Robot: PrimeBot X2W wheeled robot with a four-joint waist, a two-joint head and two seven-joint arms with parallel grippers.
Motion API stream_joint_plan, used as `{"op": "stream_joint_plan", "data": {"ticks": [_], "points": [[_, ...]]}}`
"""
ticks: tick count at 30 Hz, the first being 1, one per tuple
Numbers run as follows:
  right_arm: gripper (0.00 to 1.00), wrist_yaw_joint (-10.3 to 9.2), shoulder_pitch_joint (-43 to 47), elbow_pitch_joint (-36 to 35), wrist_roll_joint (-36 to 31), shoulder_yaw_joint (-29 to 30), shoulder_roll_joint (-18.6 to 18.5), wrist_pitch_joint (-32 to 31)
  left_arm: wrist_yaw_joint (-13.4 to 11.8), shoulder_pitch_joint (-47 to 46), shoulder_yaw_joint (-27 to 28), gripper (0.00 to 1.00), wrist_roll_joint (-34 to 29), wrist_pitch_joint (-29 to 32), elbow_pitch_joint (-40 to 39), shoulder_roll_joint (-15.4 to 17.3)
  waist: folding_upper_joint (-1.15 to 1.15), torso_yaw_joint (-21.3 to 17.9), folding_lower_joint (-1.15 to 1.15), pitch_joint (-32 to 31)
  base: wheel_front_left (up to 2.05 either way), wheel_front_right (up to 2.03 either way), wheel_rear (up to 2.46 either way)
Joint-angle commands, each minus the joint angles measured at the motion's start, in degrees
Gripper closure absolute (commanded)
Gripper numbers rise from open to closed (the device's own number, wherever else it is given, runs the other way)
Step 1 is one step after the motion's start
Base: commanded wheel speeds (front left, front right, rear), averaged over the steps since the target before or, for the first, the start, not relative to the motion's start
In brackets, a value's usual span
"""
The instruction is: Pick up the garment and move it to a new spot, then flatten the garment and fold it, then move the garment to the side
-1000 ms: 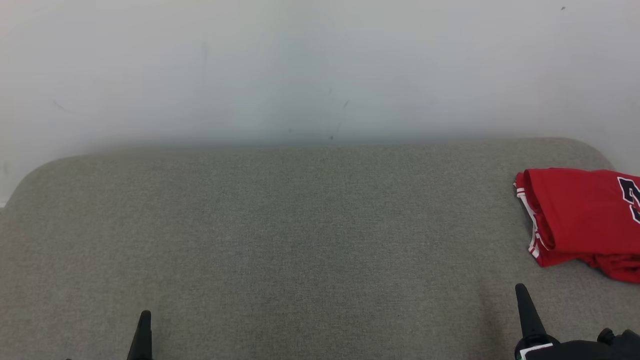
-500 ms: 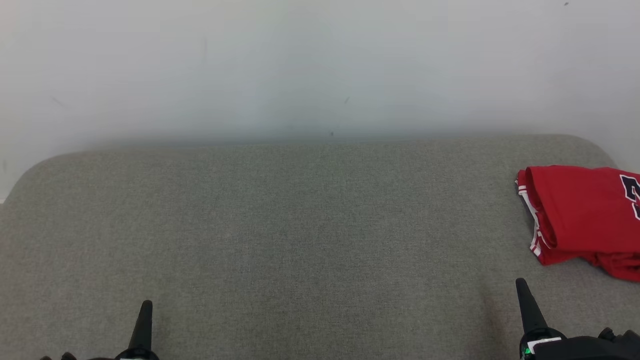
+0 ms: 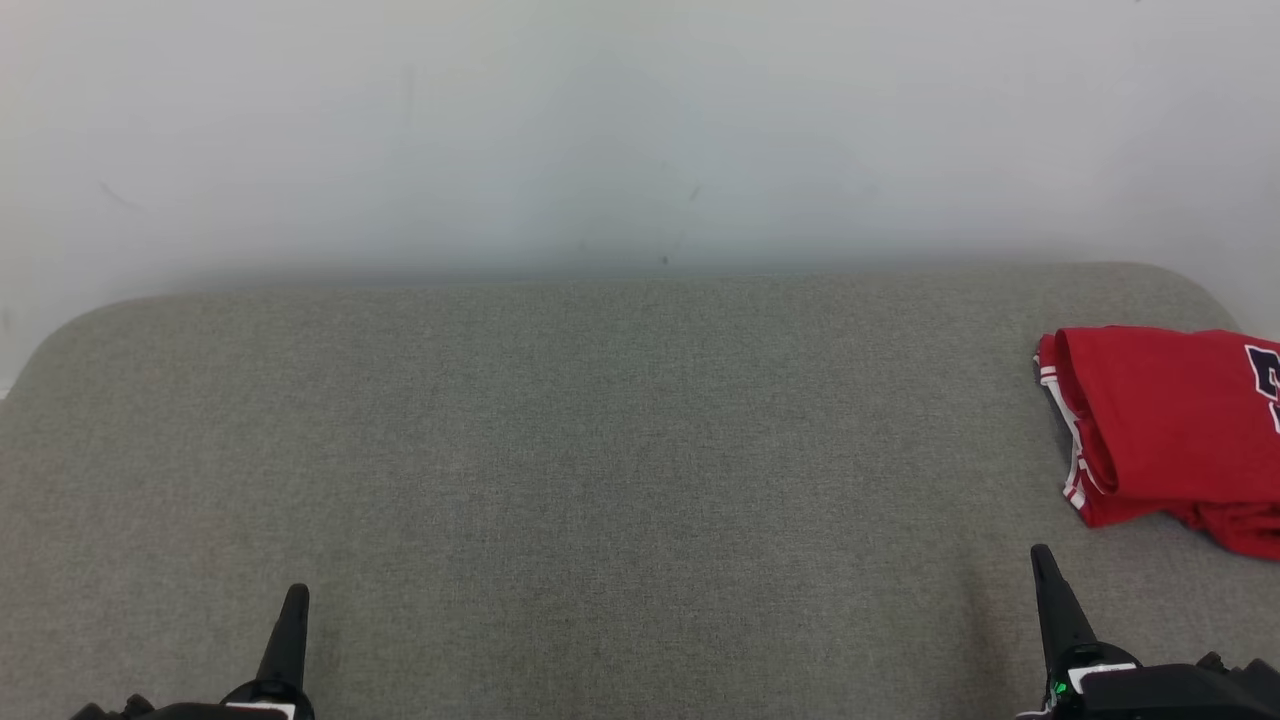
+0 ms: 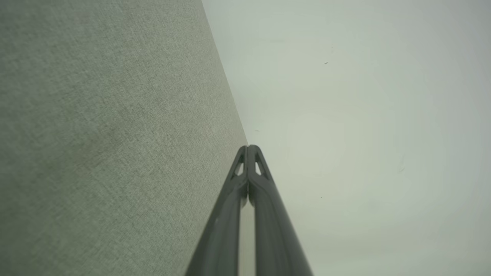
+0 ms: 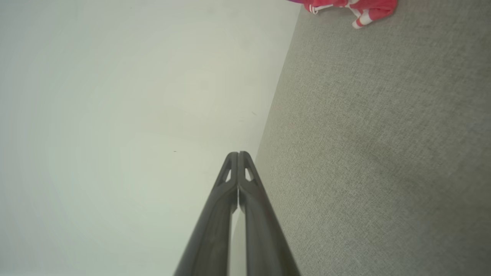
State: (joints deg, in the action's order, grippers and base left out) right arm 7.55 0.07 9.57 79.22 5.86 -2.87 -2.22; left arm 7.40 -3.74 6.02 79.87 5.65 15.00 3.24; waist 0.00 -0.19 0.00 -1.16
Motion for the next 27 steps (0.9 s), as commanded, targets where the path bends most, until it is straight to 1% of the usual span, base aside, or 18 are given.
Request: {"op": "stream_joint_plan", "data": {"ticks": [1, 27], "points": [[1.00, -0.09, -0.8, -0.5, 1.1, -0.1, 0.0, -0.2, 0.1, -1.3, 0.3, 1.00, 1.3, 0.3, -0.5, -0.1, 0.00, 0.0, 0.00, 0.0, 0.00, 0.00, 0.00], [1.00, -0.10, -1.7, -0.3, 11.9, -0.2, 0.0, -1.2, 0.2, -2.9, 0.9, 1.00, 11.0, 3.4, -0.5, -0.4, 0.00, 0.1, 0.00, 1.1, 0.00, 0.00, 0.00]]}}
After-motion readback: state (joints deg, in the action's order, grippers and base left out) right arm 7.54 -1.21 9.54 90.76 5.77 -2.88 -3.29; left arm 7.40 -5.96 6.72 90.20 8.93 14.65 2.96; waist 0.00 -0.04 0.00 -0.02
